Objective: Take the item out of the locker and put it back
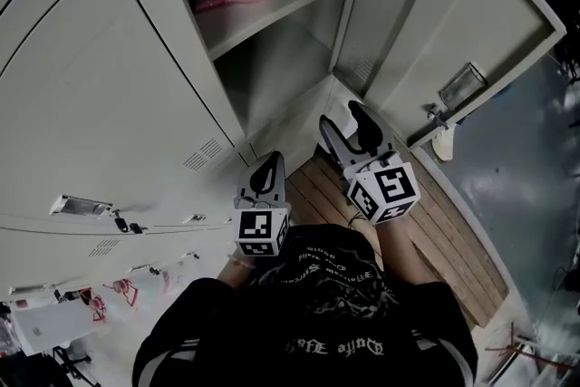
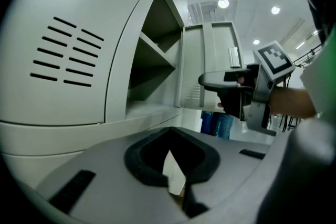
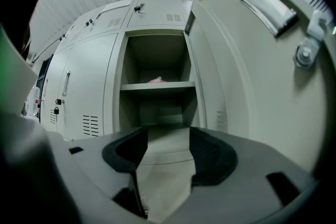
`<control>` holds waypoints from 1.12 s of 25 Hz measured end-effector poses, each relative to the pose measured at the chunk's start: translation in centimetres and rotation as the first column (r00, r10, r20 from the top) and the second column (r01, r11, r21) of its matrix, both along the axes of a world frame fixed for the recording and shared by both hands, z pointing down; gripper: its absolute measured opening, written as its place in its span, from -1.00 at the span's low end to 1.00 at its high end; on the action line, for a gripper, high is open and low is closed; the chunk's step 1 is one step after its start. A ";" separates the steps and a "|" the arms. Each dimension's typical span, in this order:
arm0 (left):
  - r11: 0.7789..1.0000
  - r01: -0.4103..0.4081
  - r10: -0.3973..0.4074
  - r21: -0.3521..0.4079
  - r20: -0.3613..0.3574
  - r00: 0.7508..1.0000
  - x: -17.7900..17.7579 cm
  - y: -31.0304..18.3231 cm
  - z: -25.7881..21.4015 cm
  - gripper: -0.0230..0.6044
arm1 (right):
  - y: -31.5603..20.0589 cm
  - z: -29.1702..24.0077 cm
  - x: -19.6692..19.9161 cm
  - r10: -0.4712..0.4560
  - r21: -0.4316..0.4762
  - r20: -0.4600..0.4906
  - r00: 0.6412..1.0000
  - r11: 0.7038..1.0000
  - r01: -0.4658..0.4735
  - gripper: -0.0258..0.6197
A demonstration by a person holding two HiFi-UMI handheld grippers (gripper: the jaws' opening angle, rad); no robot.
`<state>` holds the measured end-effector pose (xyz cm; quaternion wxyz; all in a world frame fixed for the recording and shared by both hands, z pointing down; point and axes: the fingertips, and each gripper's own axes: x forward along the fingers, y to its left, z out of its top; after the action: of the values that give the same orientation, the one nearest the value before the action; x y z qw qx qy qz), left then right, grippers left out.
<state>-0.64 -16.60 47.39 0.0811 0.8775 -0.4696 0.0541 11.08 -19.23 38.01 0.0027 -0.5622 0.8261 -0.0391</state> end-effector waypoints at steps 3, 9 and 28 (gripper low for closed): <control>1.000 -0.001 0.001 0.008 0.002 1.000 -0.1 -0.3 -0.2 -0.91 | 0.4 1.6 -0.1 0.007 -0.024 -0.016 1.000 1.000 -0.007 -0.14; 1.000 -0.006 0.006 0.018 0.010 1.000 -0.2 -0.5 -0.3 -0.91 | 1.0 4.9 -0.8 0.010 -0.105 -0.030 1.000 0.994 -0.014 -0.14; 1.000 0.005 -0.006 0.029 0.018 1.000 -0.8 -0.4 -0.3 -0.91 | 2.7 9.2 -2.1 0.010 -0.190 -0.037 0.999 0.982 -0.017 -0.30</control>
<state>-1.45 -17.03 47.07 0.0642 0.8767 -0.4736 0.0548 9.01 -16.56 47.24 -0.0653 -0.5662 0.8146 -0.1077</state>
